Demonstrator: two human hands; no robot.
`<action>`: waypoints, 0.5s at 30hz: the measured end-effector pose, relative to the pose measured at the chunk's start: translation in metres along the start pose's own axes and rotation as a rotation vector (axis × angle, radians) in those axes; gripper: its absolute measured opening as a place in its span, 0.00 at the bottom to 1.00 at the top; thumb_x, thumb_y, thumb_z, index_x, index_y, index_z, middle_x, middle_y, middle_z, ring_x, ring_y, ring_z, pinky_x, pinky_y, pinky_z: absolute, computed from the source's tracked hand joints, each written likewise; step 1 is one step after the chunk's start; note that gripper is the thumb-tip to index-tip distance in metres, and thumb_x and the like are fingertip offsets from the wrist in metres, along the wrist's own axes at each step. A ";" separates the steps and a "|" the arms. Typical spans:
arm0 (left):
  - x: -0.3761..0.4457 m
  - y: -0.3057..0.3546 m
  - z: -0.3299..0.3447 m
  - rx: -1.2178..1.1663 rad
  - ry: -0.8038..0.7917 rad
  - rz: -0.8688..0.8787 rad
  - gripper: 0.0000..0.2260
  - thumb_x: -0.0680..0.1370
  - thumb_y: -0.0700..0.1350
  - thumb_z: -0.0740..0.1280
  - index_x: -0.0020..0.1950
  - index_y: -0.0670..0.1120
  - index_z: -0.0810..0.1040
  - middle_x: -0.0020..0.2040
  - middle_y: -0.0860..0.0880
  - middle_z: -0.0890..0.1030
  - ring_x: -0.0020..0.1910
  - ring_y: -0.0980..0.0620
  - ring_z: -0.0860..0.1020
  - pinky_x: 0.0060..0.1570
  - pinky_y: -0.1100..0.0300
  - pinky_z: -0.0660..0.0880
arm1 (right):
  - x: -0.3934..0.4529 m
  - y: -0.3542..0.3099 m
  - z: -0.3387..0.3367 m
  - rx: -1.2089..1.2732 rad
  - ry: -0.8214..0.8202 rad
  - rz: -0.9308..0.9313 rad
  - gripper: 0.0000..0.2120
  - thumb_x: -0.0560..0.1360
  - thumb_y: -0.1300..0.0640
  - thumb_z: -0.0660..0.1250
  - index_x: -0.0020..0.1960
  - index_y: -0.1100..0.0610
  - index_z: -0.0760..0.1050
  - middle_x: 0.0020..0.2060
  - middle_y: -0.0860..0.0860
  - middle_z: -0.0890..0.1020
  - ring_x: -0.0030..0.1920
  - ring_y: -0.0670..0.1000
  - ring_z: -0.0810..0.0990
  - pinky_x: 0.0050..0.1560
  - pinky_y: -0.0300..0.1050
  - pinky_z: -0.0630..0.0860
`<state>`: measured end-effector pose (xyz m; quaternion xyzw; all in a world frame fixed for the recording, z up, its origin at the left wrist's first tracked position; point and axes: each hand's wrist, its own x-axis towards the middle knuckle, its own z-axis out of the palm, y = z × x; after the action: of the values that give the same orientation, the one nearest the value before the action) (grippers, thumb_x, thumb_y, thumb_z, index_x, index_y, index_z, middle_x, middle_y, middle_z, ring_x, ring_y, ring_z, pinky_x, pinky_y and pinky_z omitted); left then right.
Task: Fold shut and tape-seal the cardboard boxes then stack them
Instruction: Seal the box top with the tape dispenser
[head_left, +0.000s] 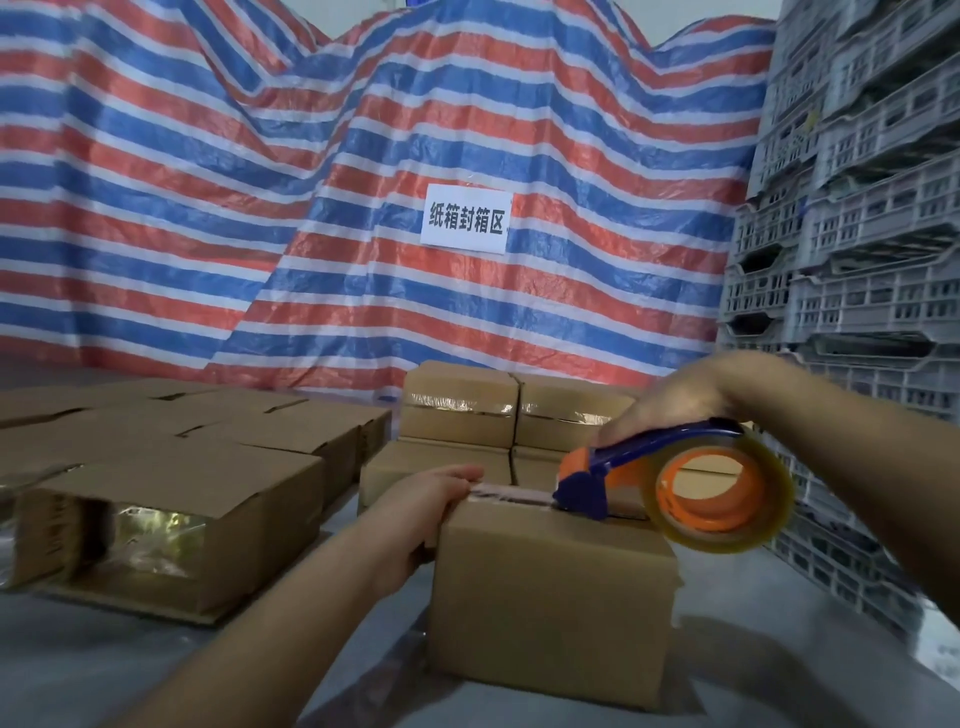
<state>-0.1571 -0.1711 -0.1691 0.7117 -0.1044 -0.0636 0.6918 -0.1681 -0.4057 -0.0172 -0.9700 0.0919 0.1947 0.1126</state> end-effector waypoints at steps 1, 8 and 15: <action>0.002 0.006 0.001 0.043 0.022 -0.009 0.11 0.82 0.46 0.60 0.59 0.53 0.80 0.52 0.48 0.81 0.53 0.47 0.78 0.61 0.50 0.74 | 0.000 0.002 0.000 0.016 0.002 -0.005 0.25 0.77 0.35 0.63 0.57 0.56 0.74 0.33 0.49 0.83 0.31 0.46 0.81 0.36 0.38 0.78; 0.031 0.046 0.025 0.896 0.001 0.172 0.22 0.85 0.54 0.51 0.76 0.46 0.65 0.73 0.43 0.69 0.72 0.44 0.67 0.70 0.48 0.63 | 0.000 0.001 0.005 0.025 -0.019 -0.049 0.20 0.80 0.38 0.60 0.57 0.54 0.72 0.32 0.48 0.84 0.32 0.46 0.82 0.37 0.37 0.78; 0.039 0.047 0.033 1.311 -0.234 0.097 0.16 0.85 0.44 0.52 0.71 0.43 0.68 0.67 0.41 0.74 0.65 0.45 0.73 0.56 0.56 0.65 | -0.003 0.013 0.002 0.059 -0.037 -0.060 0.28 0.78 0.34 0.61 0.59 0.59 0.75 0.34 0.51 0.80 0.31 0.48 0.78 0.35 0.38 0.75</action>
<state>-0.1300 -0.2139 -0.1213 0.9678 -0.2277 -0.0324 0.1020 -0.1741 -0.4177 -0.0202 -0.9648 0.0662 0.2064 0.1487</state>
